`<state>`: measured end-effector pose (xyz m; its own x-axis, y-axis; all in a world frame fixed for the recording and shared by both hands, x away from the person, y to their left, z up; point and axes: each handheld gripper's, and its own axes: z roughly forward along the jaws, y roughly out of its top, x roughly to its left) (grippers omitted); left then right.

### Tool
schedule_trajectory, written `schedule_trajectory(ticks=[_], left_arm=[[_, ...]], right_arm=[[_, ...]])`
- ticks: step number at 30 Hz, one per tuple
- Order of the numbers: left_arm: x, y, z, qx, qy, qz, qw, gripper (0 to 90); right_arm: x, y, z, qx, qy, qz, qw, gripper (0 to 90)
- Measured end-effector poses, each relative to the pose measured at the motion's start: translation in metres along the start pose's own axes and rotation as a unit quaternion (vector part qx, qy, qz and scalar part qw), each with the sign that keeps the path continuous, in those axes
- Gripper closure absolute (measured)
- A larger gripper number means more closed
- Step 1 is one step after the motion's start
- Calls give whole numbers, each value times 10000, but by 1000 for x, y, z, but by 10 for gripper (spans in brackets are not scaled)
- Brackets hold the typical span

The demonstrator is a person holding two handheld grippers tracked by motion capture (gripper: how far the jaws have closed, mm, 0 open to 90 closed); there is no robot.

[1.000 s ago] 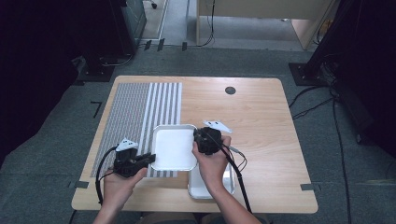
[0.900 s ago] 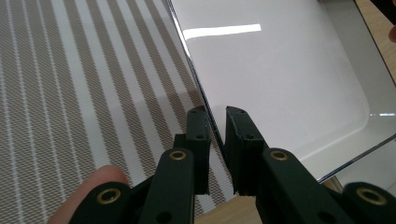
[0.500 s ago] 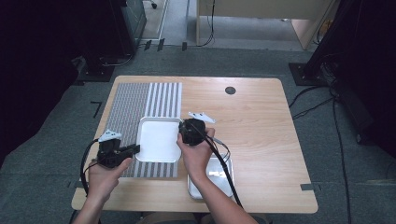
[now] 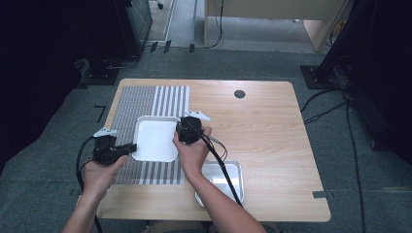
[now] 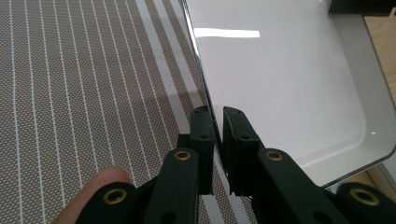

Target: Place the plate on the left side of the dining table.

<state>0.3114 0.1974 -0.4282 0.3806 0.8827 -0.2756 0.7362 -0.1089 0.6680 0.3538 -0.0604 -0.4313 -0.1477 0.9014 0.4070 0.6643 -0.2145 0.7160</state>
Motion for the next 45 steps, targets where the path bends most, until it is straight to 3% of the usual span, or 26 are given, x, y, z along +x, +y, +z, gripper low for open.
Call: schedule_trajectory(ticks=[12, 19, 25, 36, 45], left_arm=[[26, 14, 7, 20, 147, -115, 9998, 851], [41, 24, 9, 48, 280, -184, 9994, 852], [51, 35, 20, 60, 383, -281, 9989, 860], [64, 43, 42, 214, 405, -452, 9979, 860], [88, 50, 56, 336, 580, -733, 9951, 879]], right_arm=[[13, 10, 29, 96, -38, 127, 9999, 873], [27, 18, 48, 100, -81, 6, 9999, 872], [26, 24, 68, 223, -61, 110, 9997, 872], [21, 30, 103, 431, -337, -112, 9984, 858], [27, 31, 128, 510, -271, -258, 9980, 868]])
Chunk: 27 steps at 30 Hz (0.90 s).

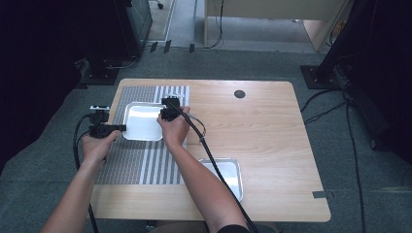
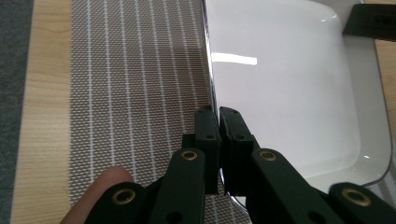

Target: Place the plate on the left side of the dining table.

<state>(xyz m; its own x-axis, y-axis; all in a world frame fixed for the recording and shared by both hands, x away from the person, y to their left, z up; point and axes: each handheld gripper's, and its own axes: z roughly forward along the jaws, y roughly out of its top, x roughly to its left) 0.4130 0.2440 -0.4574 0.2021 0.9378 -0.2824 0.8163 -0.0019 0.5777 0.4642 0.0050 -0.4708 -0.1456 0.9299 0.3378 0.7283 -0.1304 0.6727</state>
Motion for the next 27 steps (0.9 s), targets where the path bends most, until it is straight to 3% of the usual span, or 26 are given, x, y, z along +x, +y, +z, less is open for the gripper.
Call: schedule_trajectory(ticks=[7, 11, 17, 27], left_arm=[[8, 4, 14, 157, -15, -80, 9998, 885], [11, 7, 23, 195, -18, -229, 9995, 889], [18, 4, 32, 313, -22, -311, 9990, 888], [21, 5, 38, 319, -6, -451, 9985, 889]], right_arm=[[-2, -2, 16, 26, 66, -8, 10000, 871], [-8, -1, 24, 41, 112, 11, 9999, 872], [-10, -1, 33, 89, 207, -151, 9996, 871], [-16, -2, 41, 194, 319, 0, 9993, 865]])
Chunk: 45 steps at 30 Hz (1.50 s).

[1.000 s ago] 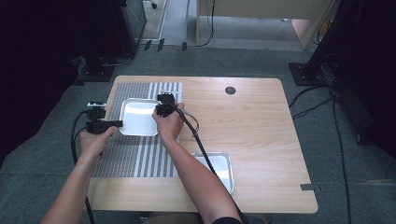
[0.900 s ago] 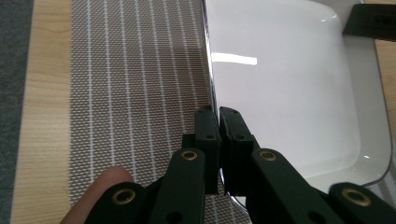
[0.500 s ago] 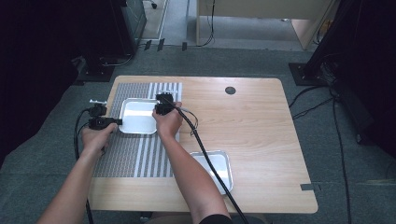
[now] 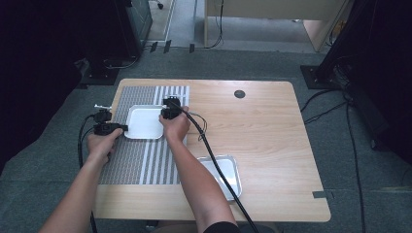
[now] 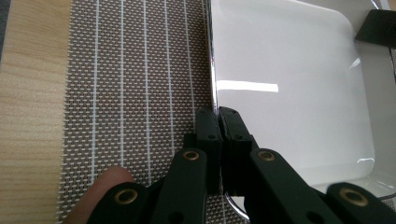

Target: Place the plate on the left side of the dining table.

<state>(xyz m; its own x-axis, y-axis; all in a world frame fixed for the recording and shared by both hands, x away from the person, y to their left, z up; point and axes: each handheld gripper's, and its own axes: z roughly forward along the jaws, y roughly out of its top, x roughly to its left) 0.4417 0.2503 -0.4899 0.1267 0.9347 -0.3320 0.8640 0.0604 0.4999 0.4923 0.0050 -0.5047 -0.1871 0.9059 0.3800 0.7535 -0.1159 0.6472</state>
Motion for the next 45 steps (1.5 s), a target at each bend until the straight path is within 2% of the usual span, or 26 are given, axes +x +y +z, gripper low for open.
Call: schedule_trajectory(ticks=[14, 23, 27, 30, 35, 37, 41, 45], left_arm=[[-1, 0, 2, -43, 53, -10, 10000, 883], [-1, 0, 1, -65, 69, 13, 10000, 864], [0, 1, -2, -159, 88, -38, 9998, 800], [0, 1, -6, -230, 92, -99, 9996, 715], [0, 1, -11, -263, 59, -69, 9996, 605], [-2, 0, -13, -272, 143, -5, 9995, 570], [-7, 0, -22, -450, 302, 87, 9985, 481], [-14, 0, -32, -583, 257, 144, 9979, 406]], right_arm=[[-4, -1, 4, 133, 5, 17, 9999, 854], [-8, 0, 5, 209, 114, 43, 9997, 824], [-8, 2, 3, 247, 209, 143, 9994, 745], [-9, 6, 0, 204, 307, 253, 9990, 692], [-10, 10, -6, 108, 329, 207, 9992, 619], [-9, 12, -9, 65, 289, 139, 9995, 575], [-4, 13, -18, -37, 205, -255, 9995, 505], [-3, 15, -25, 37, 254, -254, 9993, 440]])
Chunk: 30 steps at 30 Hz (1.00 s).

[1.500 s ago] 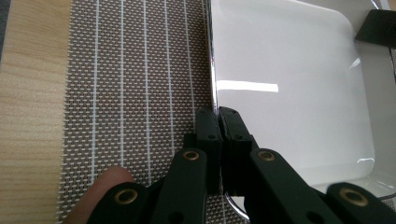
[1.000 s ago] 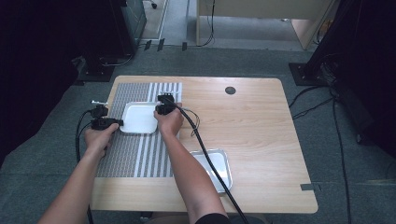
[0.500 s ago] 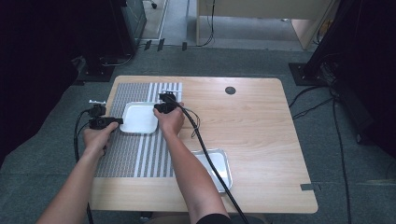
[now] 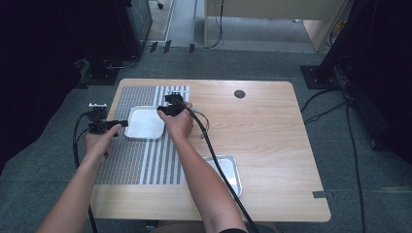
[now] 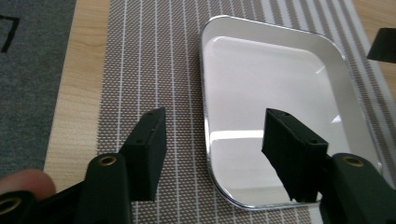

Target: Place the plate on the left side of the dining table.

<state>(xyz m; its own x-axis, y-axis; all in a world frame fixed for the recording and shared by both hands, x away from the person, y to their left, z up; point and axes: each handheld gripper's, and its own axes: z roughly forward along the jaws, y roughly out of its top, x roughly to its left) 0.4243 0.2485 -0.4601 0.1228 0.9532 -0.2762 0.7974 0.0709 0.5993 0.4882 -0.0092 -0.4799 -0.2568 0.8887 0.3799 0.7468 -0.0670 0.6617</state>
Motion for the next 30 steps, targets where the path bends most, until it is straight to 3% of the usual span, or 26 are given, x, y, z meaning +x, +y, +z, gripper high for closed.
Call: schedule_trajectory(ticks=[3, 8, 11, 15, 18, 21, 30], left_arm=[[-4, -1, -8, -59, -27, 94, 9999, 341], [-8, -3, -22, -218, -96, 118, 9996, 270], [-10, -6, -27, -283, -118, 141, 9994, 236], [-12, -10, -33, -302, -178, 187, 9992, 195], [-15, -12, -38, -322, -370, 270, 9984, 175], [-19, -14, -45, -457, -364, 411, 9974, 166], [-32, -24, -61, -645, -347, 566, 9957, 142]], right_arm=[[1, 2, -7, 15, 173, -39, 9998, 418], [1, 6, -23, -72, 25, -226, 9997, 360], [-3, 7, -33, 218, 160, -427, 9987, 300], [-10, 7, -47, 111, 274, -466, 9985, 283], [-16, 6, -56, 86, 292, -415, 9987, 282], [-23, 5, -66, 74, 318, -341, 9989, 282], [-37, 0, -100, -89, 241, -380, 9989, 268]])
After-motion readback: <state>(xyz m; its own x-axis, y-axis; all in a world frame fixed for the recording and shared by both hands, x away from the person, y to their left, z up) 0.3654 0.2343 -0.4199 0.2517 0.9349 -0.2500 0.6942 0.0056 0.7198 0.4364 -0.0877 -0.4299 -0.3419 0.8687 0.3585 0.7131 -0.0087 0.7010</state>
